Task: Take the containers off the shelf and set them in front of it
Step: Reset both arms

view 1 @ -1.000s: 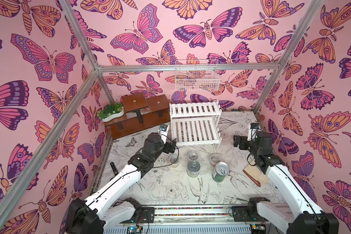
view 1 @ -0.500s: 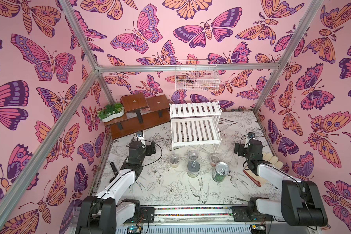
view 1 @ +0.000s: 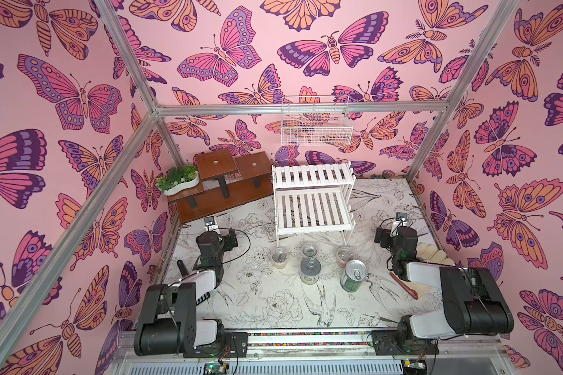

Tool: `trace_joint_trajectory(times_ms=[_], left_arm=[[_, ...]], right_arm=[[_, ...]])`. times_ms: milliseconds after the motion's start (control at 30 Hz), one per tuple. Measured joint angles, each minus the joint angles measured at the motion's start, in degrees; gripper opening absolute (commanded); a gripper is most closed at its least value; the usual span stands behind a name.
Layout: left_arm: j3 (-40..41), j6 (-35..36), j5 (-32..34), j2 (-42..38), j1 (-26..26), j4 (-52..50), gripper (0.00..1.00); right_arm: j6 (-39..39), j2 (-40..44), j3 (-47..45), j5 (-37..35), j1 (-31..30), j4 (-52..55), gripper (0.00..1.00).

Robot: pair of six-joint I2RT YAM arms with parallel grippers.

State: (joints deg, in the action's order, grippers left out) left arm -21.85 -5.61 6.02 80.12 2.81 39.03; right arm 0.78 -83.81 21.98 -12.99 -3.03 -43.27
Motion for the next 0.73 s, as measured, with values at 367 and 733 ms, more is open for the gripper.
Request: trace_joint_trajectory(times_ms=[367, 733], left_arm=[[0.4, -1.1, 1.1, 7.4, 0.5, 9.7, 0.99], [0.4, -1.1, 1.1, 7.4, 0.5, 11.0, 1.00]], right_arm=[[0.5, -2.4, -2.4, -1.1, 0.1, -7.1, 0.99], [0.2, -2.4, -1.7, -0.9, 1.1, -5.6, 0.99]])
